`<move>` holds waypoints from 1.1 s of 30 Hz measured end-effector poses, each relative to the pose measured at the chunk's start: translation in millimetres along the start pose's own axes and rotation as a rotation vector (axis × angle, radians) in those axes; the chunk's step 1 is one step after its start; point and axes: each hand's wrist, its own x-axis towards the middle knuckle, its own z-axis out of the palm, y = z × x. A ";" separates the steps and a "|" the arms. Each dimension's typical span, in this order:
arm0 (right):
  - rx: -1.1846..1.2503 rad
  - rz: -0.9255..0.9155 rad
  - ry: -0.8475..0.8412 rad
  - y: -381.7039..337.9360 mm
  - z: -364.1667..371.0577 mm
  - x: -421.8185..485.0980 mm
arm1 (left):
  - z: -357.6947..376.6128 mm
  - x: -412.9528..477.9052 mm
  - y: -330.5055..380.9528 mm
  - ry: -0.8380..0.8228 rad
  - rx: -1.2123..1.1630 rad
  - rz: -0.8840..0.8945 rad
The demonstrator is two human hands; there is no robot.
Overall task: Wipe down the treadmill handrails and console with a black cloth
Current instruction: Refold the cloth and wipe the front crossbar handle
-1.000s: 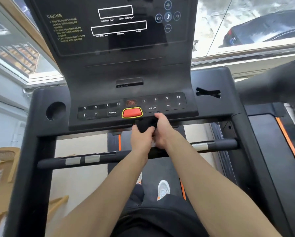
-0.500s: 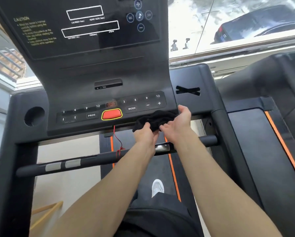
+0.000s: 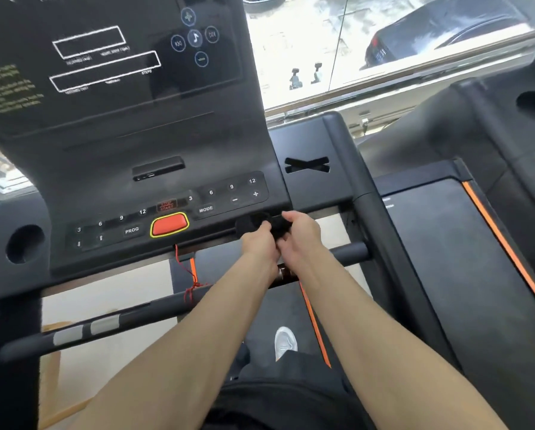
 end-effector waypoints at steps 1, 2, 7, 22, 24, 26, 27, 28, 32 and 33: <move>-0.002 -0.035 0.032 -12.9 -10.1 2.2 | 15.8 -3.8 -2.2 -0.059 0.001 -0.029; -0.005 -0.067 0.059 -26.9 -20.7 4.4 | 32.2 -6.0 -5.9 -0.111 0.017 -0.053; 0.058 -0.138 0.106 -67.1 -50.6 2.5 | 91.0 -20.7 -14.3 -0.211 0.090 -0.110; -0.591 -0.162 0.019 19.8 10.8 -21.5 | -36.4 -25.0 20.2 -0.068 0.103 0.112; -0.532 -0.302 0.058 17.5 3.6 -25.7 | -31.4 -33.8 27.0 -0.153 0.156 0.161; -0.456 -0.445 0.062 9.5 -3.2 -33.1 | -25.1 -39.9 30.1 -0.226 0.227 0.208; -0.409 -0.497 0.068 3.6 -6.4 -36.2 | -22.5 -42.9 31.1 -0.244 0.272 0.243; -0.363 -0.540 0.074 -3.9 -9.3 -40.2 | -21.9 -47.3 31.9 -0.254 0.330 0.293; -0.275 -0.592 0.045 -20.8 -19.1 -53.4 | -39.9 -55.6 27.1 -0.346 0.472 0.375; -0.239 -0.559 0.000 -21.0 -19.7 -56.2 | -48.1 -57.0 25.9 -0.375 0.412 0.321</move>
